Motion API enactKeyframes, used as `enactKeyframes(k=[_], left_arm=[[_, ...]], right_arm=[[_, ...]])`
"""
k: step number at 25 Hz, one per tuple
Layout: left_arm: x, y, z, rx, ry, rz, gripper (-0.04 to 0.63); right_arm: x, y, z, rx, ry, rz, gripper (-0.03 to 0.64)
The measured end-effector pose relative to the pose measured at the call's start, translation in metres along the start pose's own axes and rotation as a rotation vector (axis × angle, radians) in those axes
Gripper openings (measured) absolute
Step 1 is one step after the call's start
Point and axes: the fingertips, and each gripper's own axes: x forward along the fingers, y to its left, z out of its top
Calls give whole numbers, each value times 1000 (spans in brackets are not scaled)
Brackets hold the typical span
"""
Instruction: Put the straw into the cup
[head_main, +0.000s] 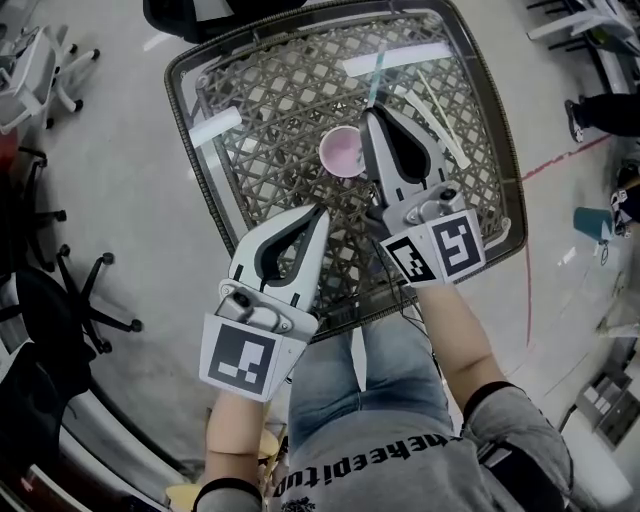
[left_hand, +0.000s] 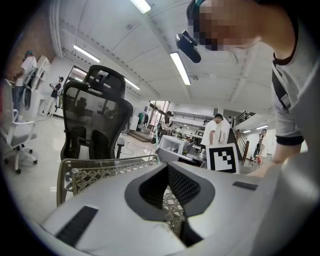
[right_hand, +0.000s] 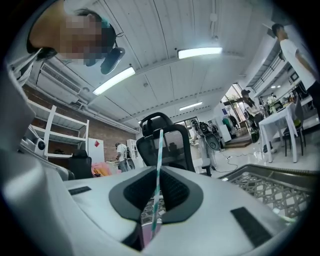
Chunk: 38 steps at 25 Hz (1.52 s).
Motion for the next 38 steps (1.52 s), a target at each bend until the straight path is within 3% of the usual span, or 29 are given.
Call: enactKeyframes(k=[17,32,38], left_arm=[[0,9,-15,-47,-7,33,25],[2,6,-17,-42,1,32,25],[1,4,-18,-40,2,28,25]], right_arm=[[0,-8,-45,-6,57,-36,38],[0,-8,-56,-39,114,-32,38],[-2,-6,-56,-44,120,-26,67]])
